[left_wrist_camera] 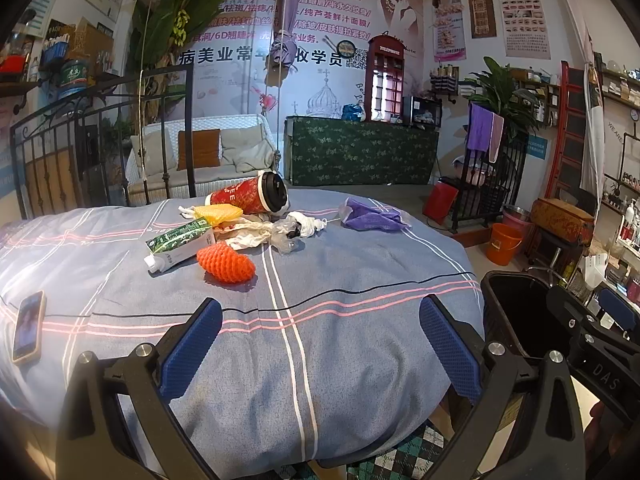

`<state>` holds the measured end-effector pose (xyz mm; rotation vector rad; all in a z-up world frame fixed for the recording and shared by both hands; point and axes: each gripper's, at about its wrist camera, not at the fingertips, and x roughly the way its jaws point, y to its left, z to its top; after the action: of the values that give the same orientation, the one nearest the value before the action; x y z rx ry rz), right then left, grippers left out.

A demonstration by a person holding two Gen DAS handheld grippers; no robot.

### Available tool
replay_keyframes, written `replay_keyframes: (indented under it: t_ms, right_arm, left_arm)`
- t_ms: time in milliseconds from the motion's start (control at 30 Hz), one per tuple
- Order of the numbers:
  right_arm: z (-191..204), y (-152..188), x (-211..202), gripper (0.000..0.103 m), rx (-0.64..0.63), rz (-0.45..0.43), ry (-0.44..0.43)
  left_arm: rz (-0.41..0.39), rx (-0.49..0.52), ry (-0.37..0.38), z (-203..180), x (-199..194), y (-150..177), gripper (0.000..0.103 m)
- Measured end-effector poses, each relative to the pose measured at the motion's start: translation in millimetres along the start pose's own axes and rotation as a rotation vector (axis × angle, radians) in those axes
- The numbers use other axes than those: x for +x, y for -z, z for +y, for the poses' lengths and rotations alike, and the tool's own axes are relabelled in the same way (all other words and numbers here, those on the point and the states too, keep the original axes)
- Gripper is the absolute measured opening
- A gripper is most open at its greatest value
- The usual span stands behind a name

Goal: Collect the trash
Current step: 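Move both tools toward the trash pile on the bed, then grasp the orange mesh net with the right tool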

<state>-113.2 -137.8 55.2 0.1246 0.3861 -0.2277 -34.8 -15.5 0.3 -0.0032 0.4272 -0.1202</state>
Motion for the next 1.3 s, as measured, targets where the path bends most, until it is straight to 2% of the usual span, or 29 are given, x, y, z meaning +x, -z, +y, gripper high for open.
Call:
replay_keyframes:
  t_ms: [567, 767, 867, 1067, 1200, 1267, 1300]
  right_arm:
    - [-1.6, 0.1, -0.6, 0.098, -0.001, -0.002, -0.001]
    - [9.6, 9.1, 16.5, 0.098, -0.002, 0.025, -0.001]
    - [10.5, 12.5, 32.4, 0.098, -0.017, 0.087, -0.022]
    - [21.1, 19.7, 73.1, 0.098, -0.068, 0.302, -0.099]
    - [43.7, 20.9, 96.7, 0.098, -0.095, 0.371, -0.232]
    - [55.6, 22.6, 109.2, 0.098, -0.116, 0.393, -0.272]
    - [60.9, 23.9, 117.6, 0.098, -0.155, 0.402, -0.26]
  left_arm:
    - [0.003, 0.0, 0.0, -0.2, -0.8, 0.4, 0.098]
    - [0.032, -0.002, -0.009, 3.6, 7.7, 7.4, 0.098]
    - [0.089, 0.001, -0.023, 12.4, 22.3, 12.5, 0.098]
    - [0.181, 0.016, -0.077, 40.2, 37.5, 23.7, 0.098]
    - [0.27, 0.005, -0.075, 62.0, 47.1, 25.9, 0.098]
    - [0.304, 0.001, -0.085, 71.8, 50.8, 28.0, 0.098]
    - [0.316, 0.001, -0.084, 77.2, 53.0, 27.3, 0.097]
